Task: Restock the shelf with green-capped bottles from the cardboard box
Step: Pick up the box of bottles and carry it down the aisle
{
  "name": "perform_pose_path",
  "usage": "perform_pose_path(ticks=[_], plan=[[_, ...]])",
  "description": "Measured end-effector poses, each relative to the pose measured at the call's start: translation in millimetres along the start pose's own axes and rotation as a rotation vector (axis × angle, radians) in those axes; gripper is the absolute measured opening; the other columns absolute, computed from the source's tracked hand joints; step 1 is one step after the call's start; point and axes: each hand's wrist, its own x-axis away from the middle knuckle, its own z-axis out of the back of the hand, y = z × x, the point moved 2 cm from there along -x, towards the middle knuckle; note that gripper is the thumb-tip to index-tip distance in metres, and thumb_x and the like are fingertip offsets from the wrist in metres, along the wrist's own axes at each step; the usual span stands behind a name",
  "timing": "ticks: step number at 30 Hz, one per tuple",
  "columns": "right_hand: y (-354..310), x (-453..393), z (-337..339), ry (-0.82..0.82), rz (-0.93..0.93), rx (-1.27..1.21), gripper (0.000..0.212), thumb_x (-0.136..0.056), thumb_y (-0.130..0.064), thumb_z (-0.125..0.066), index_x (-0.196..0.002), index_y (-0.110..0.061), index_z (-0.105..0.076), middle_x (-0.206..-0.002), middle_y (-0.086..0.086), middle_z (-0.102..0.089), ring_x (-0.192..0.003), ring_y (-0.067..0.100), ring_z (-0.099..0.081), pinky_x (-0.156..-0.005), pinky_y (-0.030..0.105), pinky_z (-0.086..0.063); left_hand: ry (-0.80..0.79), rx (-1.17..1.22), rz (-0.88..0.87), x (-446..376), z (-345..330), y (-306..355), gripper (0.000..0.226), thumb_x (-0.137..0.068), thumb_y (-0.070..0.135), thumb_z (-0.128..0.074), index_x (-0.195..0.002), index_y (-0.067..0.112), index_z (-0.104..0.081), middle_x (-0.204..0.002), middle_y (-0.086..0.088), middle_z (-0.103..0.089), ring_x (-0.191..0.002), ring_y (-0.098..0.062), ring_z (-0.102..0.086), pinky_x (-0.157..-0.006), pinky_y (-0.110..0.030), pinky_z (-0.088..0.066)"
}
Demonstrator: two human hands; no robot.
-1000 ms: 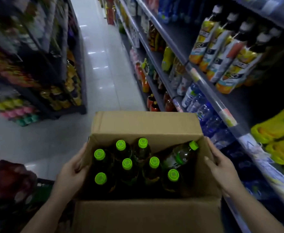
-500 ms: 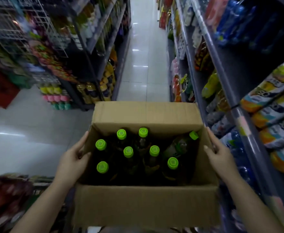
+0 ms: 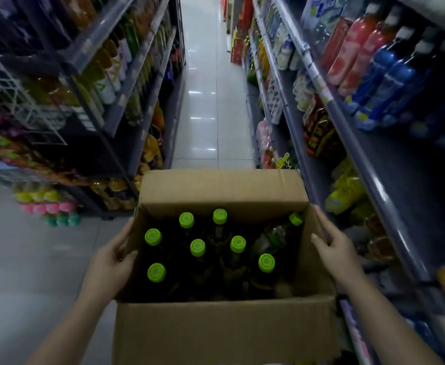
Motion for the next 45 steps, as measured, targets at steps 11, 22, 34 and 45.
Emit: perform_pose_path(ticks=[11,22,34,45], plan=[[-65,-172,-42,0.062,-0.017,0.019,0.069,-0.094,-0.01,-0.055,-0.13,-0.066,-0.037,-0.121,-0.008,-0.065,-0.101,0.008,-0.065,-0.086,0.041,-0.056,-0.008,0.013,-0.061,-195,16,61,0.07,-0.091,-0.006,-0.054,-0.133,0.049,-0.041,-0.105,0.004,-0.068,-0.085,0.0,-0.061,-0.058,-0.007,-0.05],[-110,-387,-57,-0.065,0.014,0.026,0.064,-0.096,-0.009,-0.052,-0.14,-0.052,-0.035,-0.124,-0.001,-0.064,-0.107,0.023,-0.064,-0.09,0.047,-0.054,0.046,-0.116,0.028,-380,-12,99,0.074,-0.088,0.004,-0.06,-0.138,0.053,-0.037,-0.118,0.004,-0.068,-0.109,-0.014,-0.063,-0.083,-0.034,-0.054],[-150,-582,-85,-0.008,0.007,0.034,0.063,-0.098,-0.013,-0.051,-0.138,-0.058,-0.032,-0.125,-0.007,-0.064,-0.098,0.009,-0.066,-0.08,0.04,-0.059,0.04,-0.104,-0.016,-608,-42,120,0.078,-0.089,0.01,-0.062,-0.13,0.069,-0.031,-0.105,0.01,-0.07,-0.091,0.003,-0.061,-0.073,-0.031,-0.055],[-97,-738,-140,0.043,-0.077,0.041,0.066,-0.096,-0.013,-0.053,-0.135,-0.062,-0.032,-0.125,-0.017,-0.06,-0.108,0.003,-0.06,-0.077,0.009,-0.05,-0.028,-0.051,0.078,-768,-112,101,0.074,-0.093,0.011,-0.057,-0.132,0.067,-0.03,-0.104,0.013,-0.067,-0.086,0.006,-0.061,-0.063,-0.021,-0.054]])
